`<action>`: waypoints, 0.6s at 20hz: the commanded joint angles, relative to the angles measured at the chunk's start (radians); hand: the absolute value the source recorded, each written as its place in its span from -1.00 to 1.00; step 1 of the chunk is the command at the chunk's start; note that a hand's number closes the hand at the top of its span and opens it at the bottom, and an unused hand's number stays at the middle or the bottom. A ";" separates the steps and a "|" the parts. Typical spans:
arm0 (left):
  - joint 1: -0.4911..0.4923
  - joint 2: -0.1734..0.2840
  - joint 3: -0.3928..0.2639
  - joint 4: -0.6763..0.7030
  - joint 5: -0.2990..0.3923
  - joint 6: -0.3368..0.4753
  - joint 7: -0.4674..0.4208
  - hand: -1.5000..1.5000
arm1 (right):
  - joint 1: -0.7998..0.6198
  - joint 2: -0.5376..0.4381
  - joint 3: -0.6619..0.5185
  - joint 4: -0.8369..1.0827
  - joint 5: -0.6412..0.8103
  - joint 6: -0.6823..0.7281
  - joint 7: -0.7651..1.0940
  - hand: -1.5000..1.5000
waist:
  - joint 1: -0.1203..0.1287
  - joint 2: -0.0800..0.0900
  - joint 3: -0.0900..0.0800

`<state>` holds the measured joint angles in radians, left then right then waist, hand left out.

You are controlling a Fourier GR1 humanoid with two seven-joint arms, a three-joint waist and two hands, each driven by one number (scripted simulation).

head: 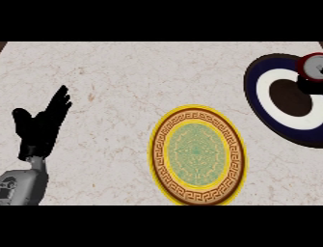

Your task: Pick the can from the plate and place it in the plate

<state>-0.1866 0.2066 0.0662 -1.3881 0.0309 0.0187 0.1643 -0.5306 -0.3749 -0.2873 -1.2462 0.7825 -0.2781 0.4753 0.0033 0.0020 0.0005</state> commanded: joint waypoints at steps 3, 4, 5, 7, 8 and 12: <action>0.026 0.008 0.009 -0.011 -0.008 0.001 -0.001 0.00 | -0.002 -0.013 -0.089 0.137 -0.187 0.106 -0.090 1.00 | 0.004 -0.001 0.000; 0.001 0.007 0.010 -0.009 0.019 -0.028 0.001 0.00 | -0.011 -0.022 -0.119 0.201 -0.227 0.128 -0.118 1.00 | 0.007 0.002 0.001; 0.027 -0.012 -0.012 -0.013 -0.017 0.000 -0.008 0.00 | -0.037 -0.026 -0.104 0.252 -0.212 0.123 -0.136 -1.00 | 0.009 0.002 0.000; 0.026 -0.004 0.001 -0.066 0.009 -0.007 0.047 0.00 | -0.051 -0.072 -0.102 0.302 -0.250 0.191 -0.244 -1.00 | 0.012 0.000 0.001; 0.001 0.002 0.004 -0.029 -0.006 -0.004 0.034 0.00 | 0.057 -0.056 -0.116 0.286 -0.269 0.159 -0.355 -1.00 | 0.001 0.000 0.001; 0.067 0.006 0.011 -0.092 0.011 -0.030 0.019 0.00 | -0.004 -0.081 -0.145 0.351 -0.271 0.051 -0.490 -1.00 | 0.010 0.000 0.001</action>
<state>-0.1540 0.2125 0.0778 -1.4244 0.0371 -0.0065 0.1668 -0.5304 -0.4330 -0.4021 -0.9501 0.5401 -0.1796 0.1245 0.0094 0.0026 0.0011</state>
